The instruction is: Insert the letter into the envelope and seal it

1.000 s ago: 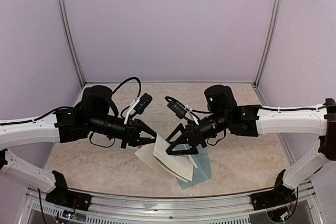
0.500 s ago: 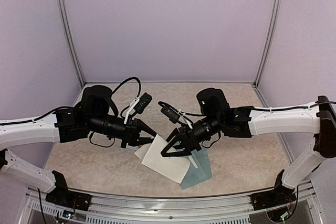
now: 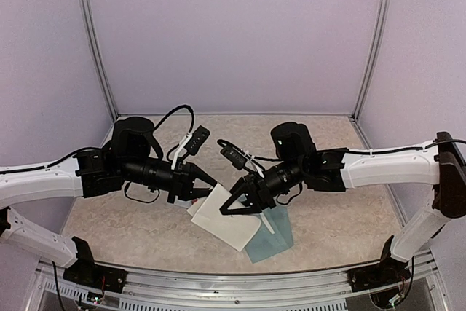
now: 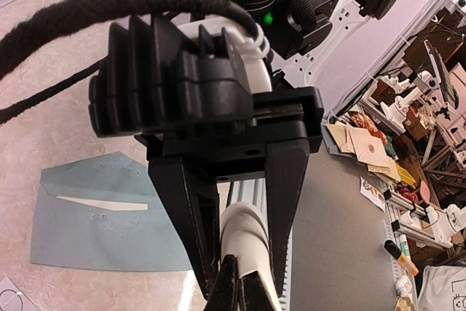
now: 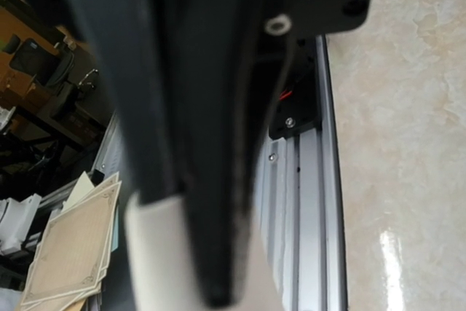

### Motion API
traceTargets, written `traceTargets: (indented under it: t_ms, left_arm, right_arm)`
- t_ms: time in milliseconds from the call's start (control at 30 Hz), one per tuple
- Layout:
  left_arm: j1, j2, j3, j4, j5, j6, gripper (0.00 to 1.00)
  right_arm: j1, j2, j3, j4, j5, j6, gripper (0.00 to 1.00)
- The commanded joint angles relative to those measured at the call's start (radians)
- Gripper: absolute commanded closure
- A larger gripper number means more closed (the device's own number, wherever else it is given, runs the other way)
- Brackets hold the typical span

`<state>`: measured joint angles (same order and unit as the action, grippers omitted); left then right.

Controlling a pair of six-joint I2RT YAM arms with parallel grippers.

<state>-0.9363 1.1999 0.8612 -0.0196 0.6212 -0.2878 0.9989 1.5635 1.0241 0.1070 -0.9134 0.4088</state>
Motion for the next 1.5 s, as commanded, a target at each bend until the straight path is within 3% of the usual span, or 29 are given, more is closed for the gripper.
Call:
traceTargets:
  t_ms: [0,267,367,500,633,767,900,1033,1133,1233,1367,1467]
  left_arm:
    - [0.005,-0.007,0.005,0.047,0.014,-0.007,1.0]
    - [0.007,-0.003,0.0,0.049,0.019,-0.007,1.0]
    - [0.007,-0.002,0.002,0.049,0.021,-0.008,1.0]
    - [0.017,-0.002,0.009,0.041,0.013,-0.019,0.98]
    - [0.057,-0.009,0.01,0.023,0.031,-0.039,0.66]
    - [0.079,-0.039,-0.011,0.039,0.064,-0.076,0.25]
    - [0.07,-0.032,-0.016,0.064,0.1,-0.1,0.12]
    - [0.057,-0.008,-0.01,0.064,0.102,-0.098,0.07]
    - [0.046,0.003,-0.003,0.06,0.081,-0.086,0.11]
    - [0.04,0.02,0.006,0.04,0.057,-0.072,0.33]
    - [0.031,0.042,0.019,0.027,0.032,-0.065,0.54]
    - [0.029,0.049,0.018,0.027,0.011,-0.065,0.77]
  right_arm:
    - [0.012,0.03,0.032,0.059,-0.02,0.021,0.68]
    - [0.014,0.044,0.041,0.062,-0.024,0.023,0.82]
    - [0.015,0.049,0.044,0.059,-0.029,0.02,1.0]
    - [0.015,0.048,0.043,0.043,-0.017,0.004,1.0]
    - [0.015,0.029,0.046,0.008,0.013,-0.015,1.0]
    - [0.013,0.023,0.048,-0.008,0.021,-0.022,1.0]
    - [0.014,0.024,0.051,-0.01,0.024,-0.023,1.0]
    - [0.014,0.024,0.057,-0.015,0.026,-0.025,1.0]
    - [0.015,0.024,0.06,-0.022,0.026,-0.026,1.0]
    - [0.014,0.022,0.06,-0.028,0.025,-0.028,1.0]
    - [0.015,0.023,0.059,-0.036,0.02,-0.03,1.0]
    - [0.015,0.021,0.058,-0.044,0.016,-0.032,1.0]
